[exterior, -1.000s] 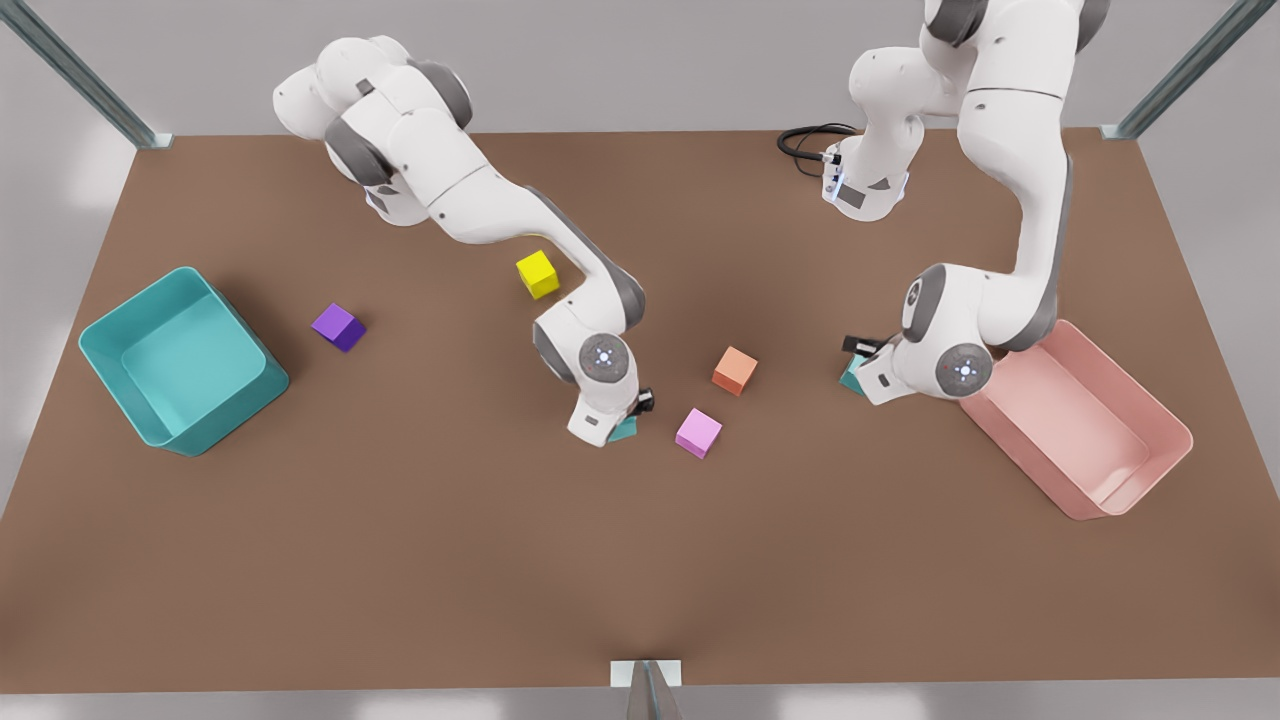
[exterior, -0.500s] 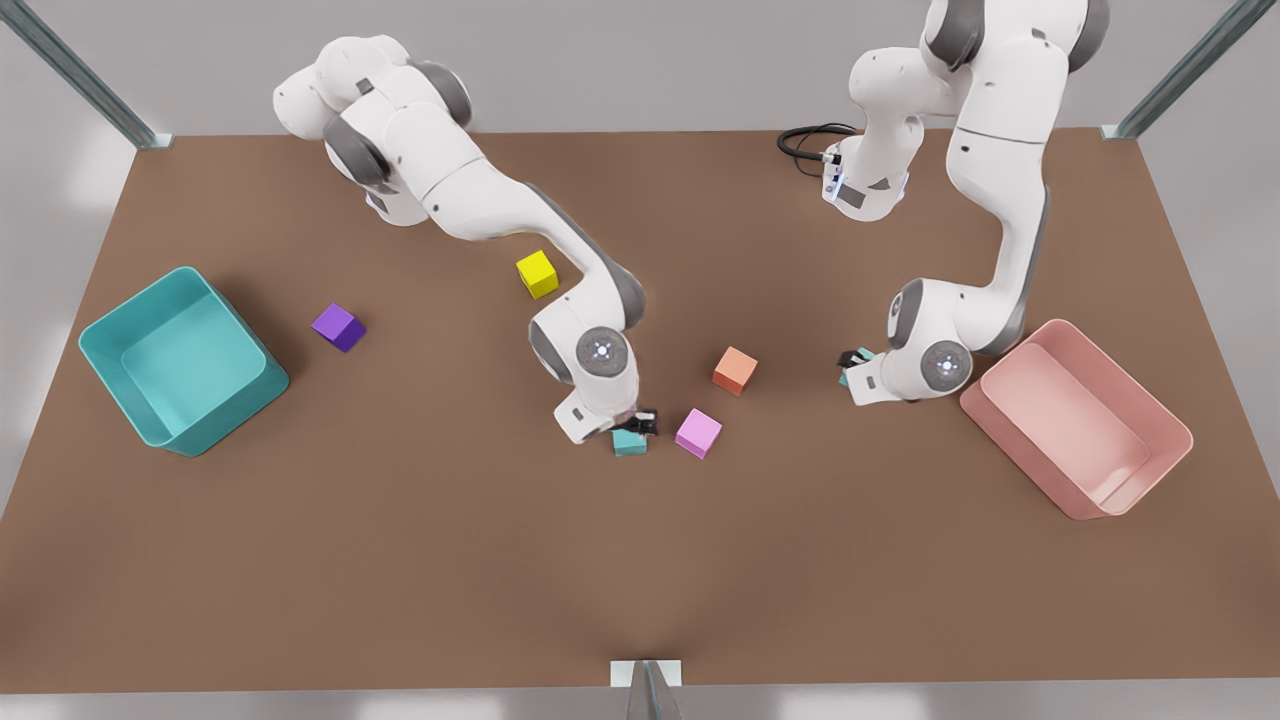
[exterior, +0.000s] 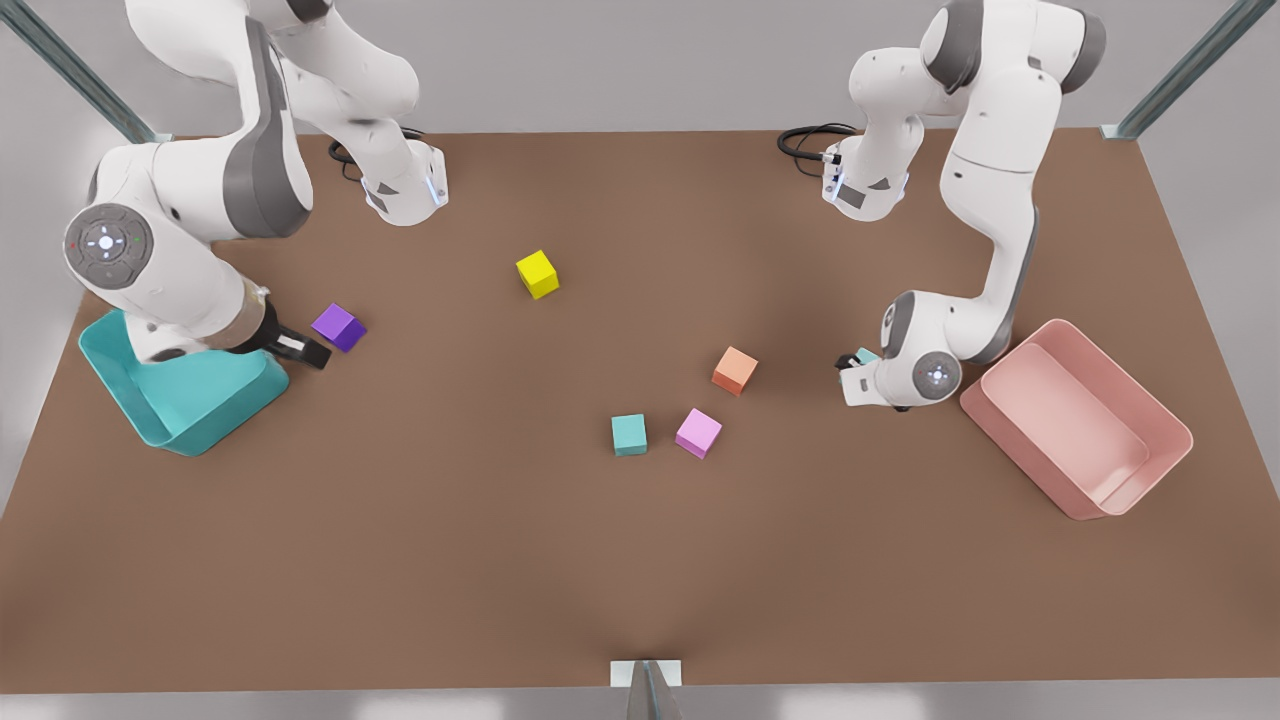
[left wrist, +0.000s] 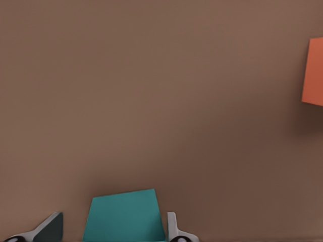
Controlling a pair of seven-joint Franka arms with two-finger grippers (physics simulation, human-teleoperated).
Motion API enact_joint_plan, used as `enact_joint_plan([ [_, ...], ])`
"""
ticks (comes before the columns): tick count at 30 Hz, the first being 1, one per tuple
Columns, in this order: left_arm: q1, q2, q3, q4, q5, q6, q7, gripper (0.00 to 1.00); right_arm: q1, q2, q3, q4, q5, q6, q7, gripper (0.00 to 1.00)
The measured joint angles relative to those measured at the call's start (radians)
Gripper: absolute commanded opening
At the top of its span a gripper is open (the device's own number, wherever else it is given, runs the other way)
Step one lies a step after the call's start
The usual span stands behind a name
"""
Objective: Stack the two blue cubes on top of each other
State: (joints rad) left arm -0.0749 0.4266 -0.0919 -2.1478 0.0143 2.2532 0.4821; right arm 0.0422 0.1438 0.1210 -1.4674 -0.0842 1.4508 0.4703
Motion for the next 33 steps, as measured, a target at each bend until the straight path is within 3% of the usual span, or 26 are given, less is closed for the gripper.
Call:
enact_joint_plan([
  [4, -0.004, 0.006, 0.001, -0.027, 0.000, 0.005, 0.017, 0.96, -0.004, -0.018, 0.009, -0.018, -0.038, -0.028, -0.118, 1.00],
  [5, -0.004, 0.007, 0.001, -0.030, 0.000, 0.006, 0.020, 0.78, -0.008, -0.017, 0.008, -0.018, -0.043, -0.032, -0.144, 1.00],
  [6, -0.005, 0.007, 0.002, -0.032, 0.002, 0.007, 0.022, 0.69, -0.012, -0.017, 0.008, -0.018, -0.047, -0.036, -0.168, 1.00],
  [7, -0.005, 0.006, 0.003, -0.032, 0.004, 0.008, 0.023, 0.62, -0.013, -0.017, 0.007, -0.018, -0.051, -0.038, -0.191, 1.00],
  [9, -0.005, 0.002, 0.005, -0.032, 0.008, 0.010, 0.024, 0.58, -0.014, -0.014, 0.005, -0.017, -0.055, -0.042, -0.234, 1.00],
  [12, -0.022, -0.029, 0.004, 0.021, 0.013, -0.006, 0.014, 0.58, -0.012, -0.010, 0.001, -0.016, -0.057, -0.046, -0.289, 1.00],
  [15, -0.129, 0.011, -0.004, 0.407, 0.013, -0.171, -0.056, 0.58, -0.012, -0.007, -0.001, -0.017, -0.058, -0.048, -0.336, 1.00],
  [19, -0.376, 0.176, -0.013, 0.770, -0.025, -0.344, -0.224, 0.58, -0.012, -0.006, -0.002, -0.019, -0.059, -0.051, -0.388, 1.00],
  [23, -0.484, 0.409, -0.055, 1.098, -0.067, -0.433, -0.420, 0.58, -0.012, -0.006, -0.002, -0.019, -0.058, -0.053, -0.429, 1.00],
  [33, -0.531, 0.588, -0.082, 1.249, -0.088, -0.394, -0.769, 0.58, -0.012, -0.004, -0.002, -0.019, -0.055, -0.059, -0.498, 1.00],
])
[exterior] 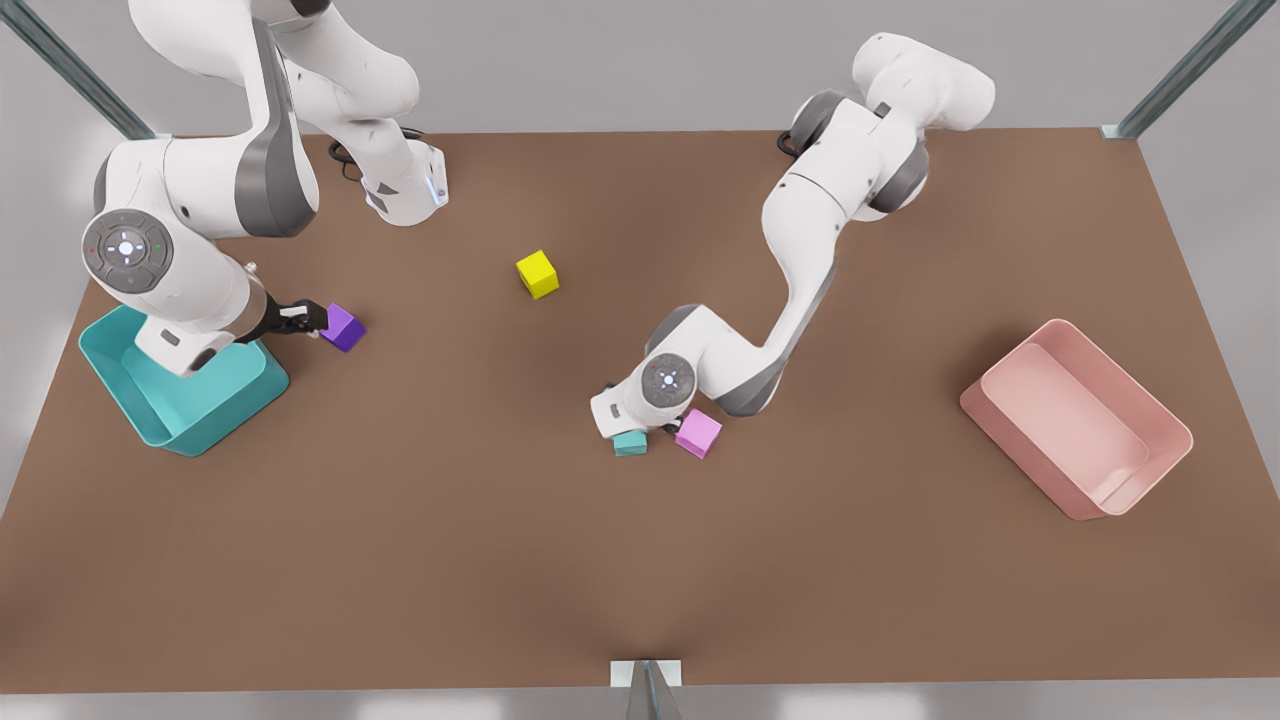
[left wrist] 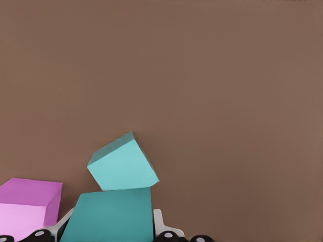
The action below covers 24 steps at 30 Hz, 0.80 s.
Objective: Stack the two blue cubes on top of each other
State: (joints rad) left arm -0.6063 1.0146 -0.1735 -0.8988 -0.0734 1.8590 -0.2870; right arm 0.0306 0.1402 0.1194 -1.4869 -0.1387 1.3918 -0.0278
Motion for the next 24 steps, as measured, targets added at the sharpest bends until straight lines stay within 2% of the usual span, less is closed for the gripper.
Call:
enact_joint_plan([
  [14, -0.004, 0.056, 0.000, 0.025, -0.015, 0.057, -0.256, 0.58, 0.000, 0.010, -0.009, 0.000, 0.007, -0.001, -0.050, 1.00],
  [16, -0.004, 0.062, 0.001, 0.026, -0.017, 0.062, -0.278, 0.64, 0.000, 0.011, -0.009, -0.001, 0.008, -0.001, -0.054, 1.00],
  [17, -0.004, 0.064, 0.001, 0.025, -0.019, 0.065, -0.287, 1.00, 0.000, 0.012, -0.009, -0.001, 0.008, 0.000, -0.056, 1.00],
  [24, -0.004, 0.062, 0.000, 0.025, -0.027, 0.076, -0.339, 1.00, 0.000, 0.013, -0.009, -0.003, 0.009, 0.000, -0.068, 1.00],
])
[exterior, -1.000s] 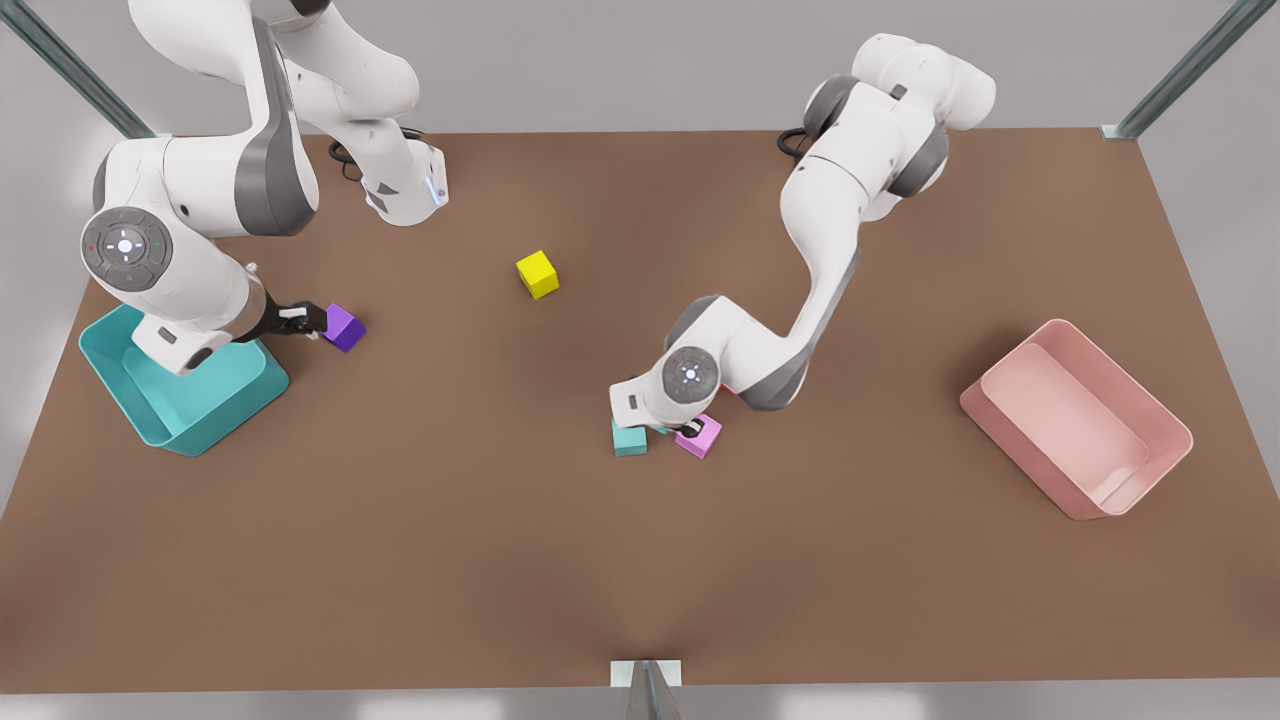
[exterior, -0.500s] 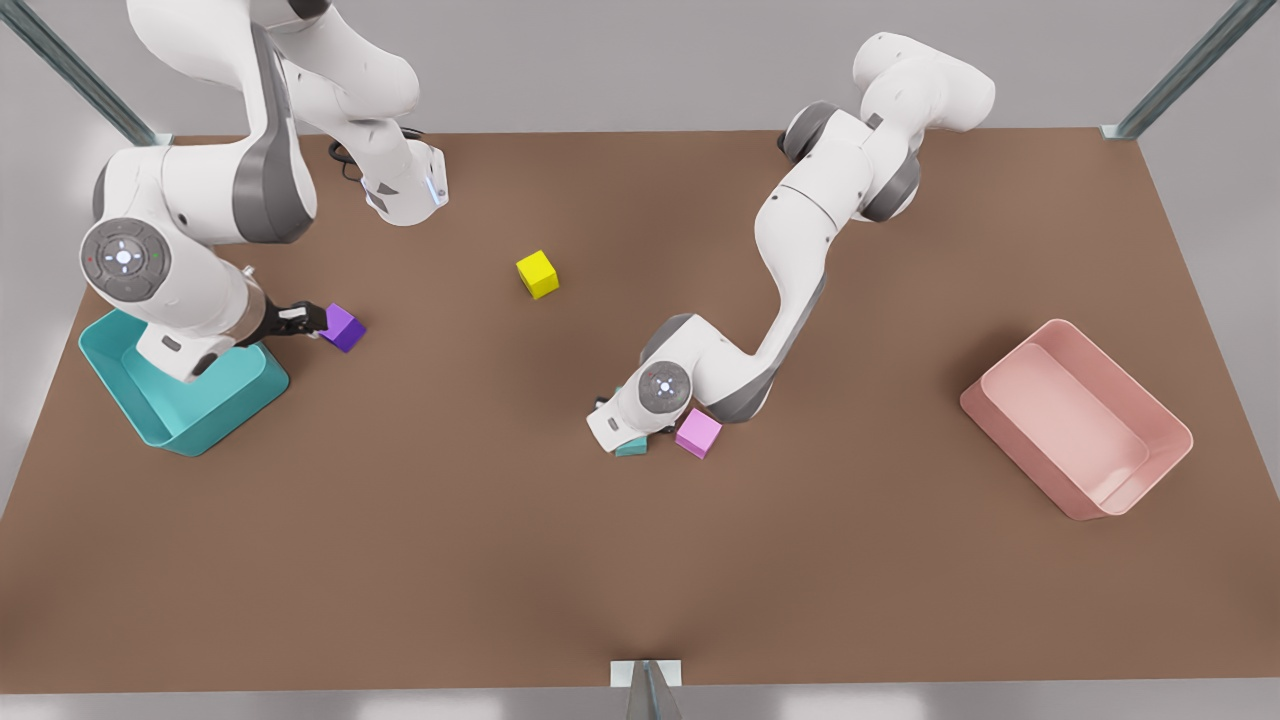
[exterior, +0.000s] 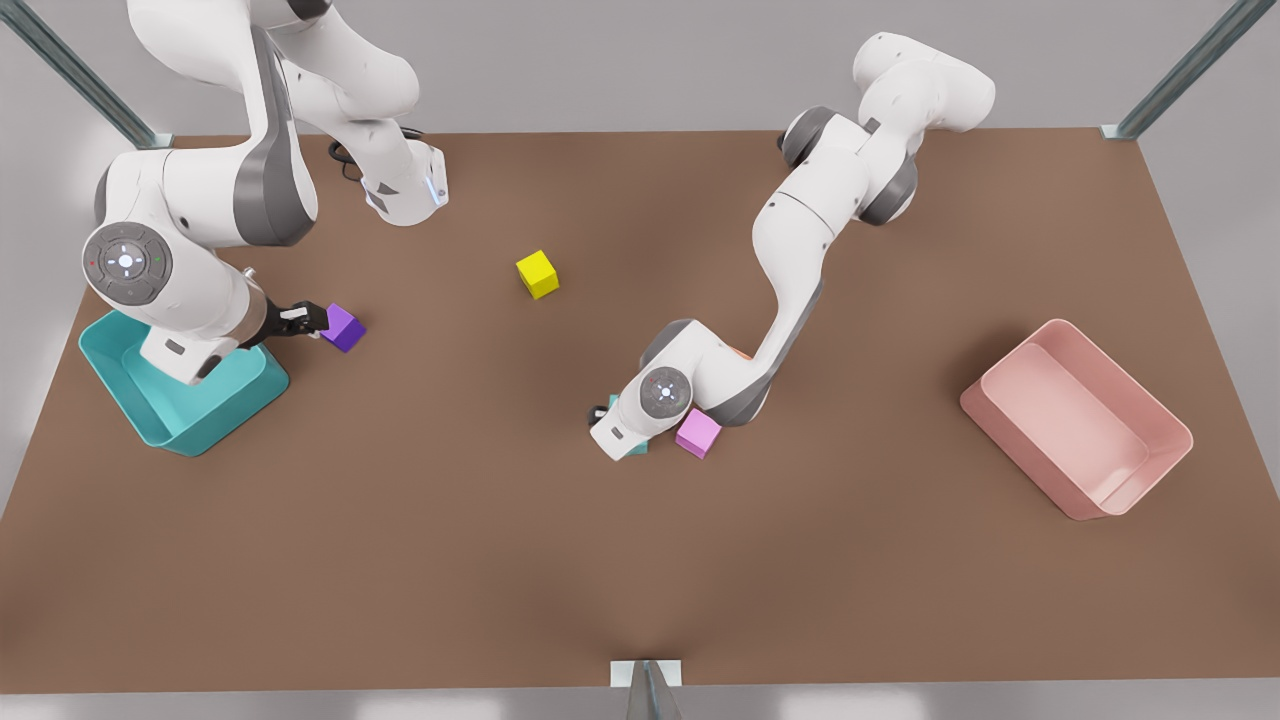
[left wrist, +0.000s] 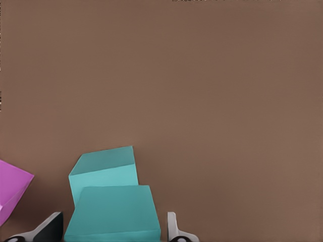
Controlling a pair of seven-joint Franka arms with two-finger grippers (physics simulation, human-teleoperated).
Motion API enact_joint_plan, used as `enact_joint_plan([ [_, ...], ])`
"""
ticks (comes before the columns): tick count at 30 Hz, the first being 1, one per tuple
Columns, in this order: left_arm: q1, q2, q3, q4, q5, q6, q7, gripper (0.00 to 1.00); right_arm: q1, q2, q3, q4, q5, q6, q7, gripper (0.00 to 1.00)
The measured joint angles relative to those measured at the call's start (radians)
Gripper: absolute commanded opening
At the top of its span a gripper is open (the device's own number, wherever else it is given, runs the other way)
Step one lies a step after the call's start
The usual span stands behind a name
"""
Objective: Stack the two blue cubes on top of each other
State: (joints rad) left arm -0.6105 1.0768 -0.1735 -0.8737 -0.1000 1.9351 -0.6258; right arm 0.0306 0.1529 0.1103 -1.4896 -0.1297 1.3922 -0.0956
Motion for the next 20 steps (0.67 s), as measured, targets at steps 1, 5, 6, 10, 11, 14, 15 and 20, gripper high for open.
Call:
enact_joint_plan([
  [1, 0.000, -0.006, -0.001, -0.001, 0.000, -0.002, -0.007, 1.00, 0.000, 0.000, 0.000, 0.000, 0.000, 0.000, -0.001, 1.00],
  [5, 0.008, -0.081, 0.002, -0.001, 0.004, -0.053, -0.031, 1.00, 0.000, 0.001, 0.000, 0.002, -0.001, 0.003, -0.006, 1.00],
  [6, 0.023, -0.118, 0.007, -0.001, 0.004, -0.084, -0.037, 1.00, 0.000, 0.004, 0.000, 0.006, -0.002, 0.005, -0.007, 1.00],
  [10, 0.259, -0.362, 0.072, 0.000, 0.044, -0.342, -0.033, 1.00, 0.000, 0.007, 0.000, 0.010, -0.006, 0.009, -0.010, 1.00],
  [11, 0.314, -0.393, 0.076, 0.000, 0.073, -0.400, -0.016, 1.00, 0.000, 0.007, 0.000, 0.011, -0.007, 0.009, -0.011, 1.00],
  [14, 0.471, -0.624, 0.077, -0.334, 0.143, -0.486, 0.078, 1.00, 0.000, 0.007, 0.000, 0.011, -0.010, 0.011, -0.013, 1.00],
  [15, 0.502, -0.716, 0.079, -0.469, 0.145, -0.484, 0.109, 1.00, 0.000, 0.007, 0.000, 0.011, -0.011, 0.012, -0.013, 1.00],
  [20, 0.523, -0.825, 0.091, -0.459, 0.137, -0.597, 0.240, 1.00, 0.000, 0.008, 0.000, 0.009, -0.013, 0.014, -0.013, 1.00],
])
